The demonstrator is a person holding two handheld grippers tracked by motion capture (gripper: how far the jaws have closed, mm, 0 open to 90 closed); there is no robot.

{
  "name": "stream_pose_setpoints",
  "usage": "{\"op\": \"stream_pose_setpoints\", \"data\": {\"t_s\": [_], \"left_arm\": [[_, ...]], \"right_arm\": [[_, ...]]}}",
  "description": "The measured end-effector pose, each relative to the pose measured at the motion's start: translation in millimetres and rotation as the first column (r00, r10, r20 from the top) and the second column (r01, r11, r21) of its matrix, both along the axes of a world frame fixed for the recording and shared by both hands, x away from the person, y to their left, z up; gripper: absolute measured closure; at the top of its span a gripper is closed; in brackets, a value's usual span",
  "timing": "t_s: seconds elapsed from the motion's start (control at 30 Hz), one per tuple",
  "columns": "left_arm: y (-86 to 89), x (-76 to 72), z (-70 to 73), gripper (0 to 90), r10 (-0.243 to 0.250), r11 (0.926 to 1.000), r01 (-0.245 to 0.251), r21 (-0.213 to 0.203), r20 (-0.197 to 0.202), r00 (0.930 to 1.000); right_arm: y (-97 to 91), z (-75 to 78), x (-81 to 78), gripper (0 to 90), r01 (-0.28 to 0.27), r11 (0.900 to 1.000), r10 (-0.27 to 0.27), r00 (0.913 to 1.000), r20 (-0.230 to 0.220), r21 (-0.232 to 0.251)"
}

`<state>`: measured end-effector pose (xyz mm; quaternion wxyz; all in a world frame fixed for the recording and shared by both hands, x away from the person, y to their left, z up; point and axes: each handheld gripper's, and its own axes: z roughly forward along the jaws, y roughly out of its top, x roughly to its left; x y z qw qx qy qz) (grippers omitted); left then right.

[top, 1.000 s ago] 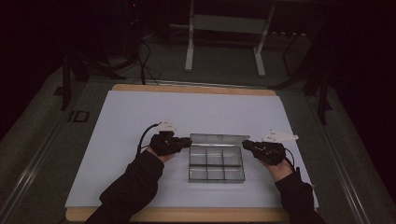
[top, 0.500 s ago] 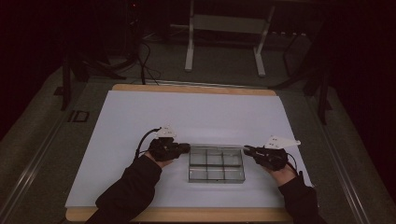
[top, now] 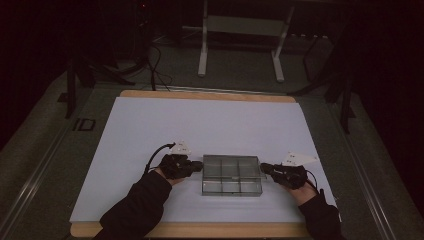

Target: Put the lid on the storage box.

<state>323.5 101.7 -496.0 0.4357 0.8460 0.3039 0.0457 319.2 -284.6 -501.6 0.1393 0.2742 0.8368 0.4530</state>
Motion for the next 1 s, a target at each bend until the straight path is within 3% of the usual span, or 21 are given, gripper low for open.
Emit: {"op": "stream_pose_setpoints", "data": {"t_s": [0.17,0.3,0.47,0.6,0.73,0.87,0.97,1.0], "left_arm": [[-1.0,0.8,-5.8,84.8,-0.001,0.9999,0.001,0.013,-0.016,0.9999],[-1.8,2.1,-14.1,84.8,-0.003,0.9986,0.004,0.053,-0.031,0.9995],[5.4,4.1,-20.2,84.7,0.016,0.9999,-0.015,0.008,-0.059,0.9982],[8.0,4.9,-19.5,80.5,0.025,0.9997,-0.025,0.001,-0.058,0.9980],[10.0,6.5,-16.8,60.6,0.047,0.9988,-0.048,-0.006,-0.051,0.9976],[11.6,7.9,-15.7,35.3,0.064,0.9975,-0.066,-0.026,-0.060,0.9961],[14.1,9.0,-15.3,13.2,0.024,0.9975,-0.029,-0.065,-0.082,0.9964],[15.8,9.4,-15.0,13.0,0.026,0.9950,-0.035,-0.093,-0.090,0.9956]], "right_arm": [[-3.4,-6.2,1.8,82.7,0.018,0.9998,-0.018,0.9996,-0.021,0.005],[-4.3,-9.2,3.1,82.6,0.022,0.9997,-0.021,0.9993,-0.032,0.010],[-3.4,-15.0,4.8,81.2,0.029,0.9995,-0.030,0.9985,-0.045,-0.009],[-4.9,-17.7,6.6,78.7,0.038,0.9993,-0.038,0.9981,-0.049,-0.008],[-7.0,-15.2,6.6,70.6,0.053,0.9986,-0.053,0.9975,-0.047,0.000],[-7.9,-12.6,6.9,52.5,0.055,0.9984,-0.055,0.9977,-0.039,0.015],[-9.0,-10.2,7.9,39.7,0.059,0.9979,-0.058,0.9977,-0.036,0.027],[-9.6,-9.6,8.3,36.9,0.061,0.9977,-0.060,0.9976,-0.033,0.030]]}}
